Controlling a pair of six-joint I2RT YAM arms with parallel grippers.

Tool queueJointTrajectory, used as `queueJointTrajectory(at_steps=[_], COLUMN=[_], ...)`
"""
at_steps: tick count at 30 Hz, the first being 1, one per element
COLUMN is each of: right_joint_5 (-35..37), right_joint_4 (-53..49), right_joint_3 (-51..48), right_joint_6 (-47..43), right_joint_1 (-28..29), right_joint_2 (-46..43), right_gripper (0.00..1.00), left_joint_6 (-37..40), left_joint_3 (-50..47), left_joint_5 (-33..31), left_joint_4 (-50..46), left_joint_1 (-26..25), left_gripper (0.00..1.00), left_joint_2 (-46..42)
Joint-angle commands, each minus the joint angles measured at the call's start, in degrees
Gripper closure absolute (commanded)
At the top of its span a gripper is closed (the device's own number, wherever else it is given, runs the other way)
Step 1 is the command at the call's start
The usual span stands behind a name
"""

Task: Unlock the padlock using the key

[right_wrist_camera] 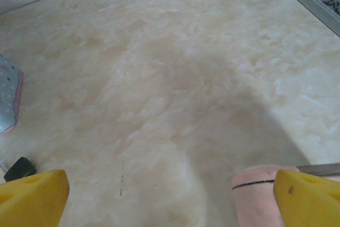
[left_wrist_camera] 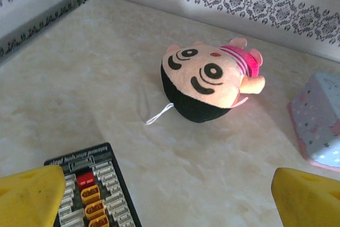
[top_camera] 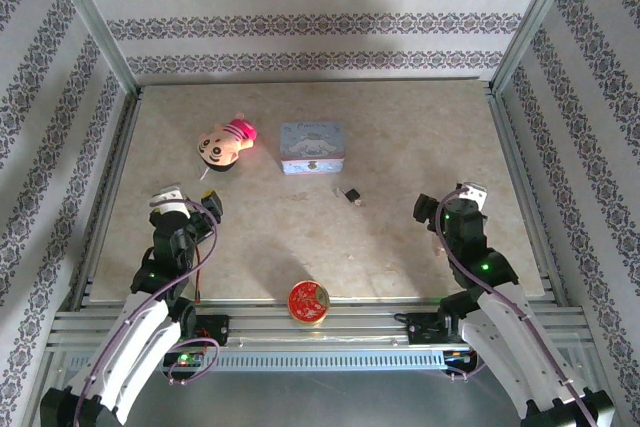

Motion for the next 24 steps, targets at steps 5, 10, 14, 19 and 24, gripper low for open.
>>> queueJointTrajectory(at_steps=[5,10,14,19,24], right_joint_5=[-0.8,-1.8,-1.6,-4.2,-9.2], right_joint_4=[14.8,22.8,28.7,37.8,47.1], right_joint_3=[-5.4,-7.3,-9.5,-13.1,-15.8], right_joint_6=[-8.3,-14.6,-18.8,-21.2,-21.7], right_joint_1=[-1.4,-3.0,-4.1,-6.7,-11.3], right_joint_2=[0.1,0.5,1.3,4.5,8.7], right_gripper=[0.02,0.02,0.02,0.02,0.02], left_joint_6=[12.8,12.6,11.8,11.5,13.5], left_joint_3=[-0.8,-0.5,0.0,-0.6,2.7], left_joint_5=[3.0,11.3,15.6,20.5,25.4], left_joint_4=[22.5,30.4,36.0,48.4,48.6], left_joint_1=[4.4,9.3,12.1,13.9,14.9], left_gripper=[0.01,0.01,0.01,0.01,0.01], left_joint_2=[12.5,23.1,30.3,40.1,44.6])
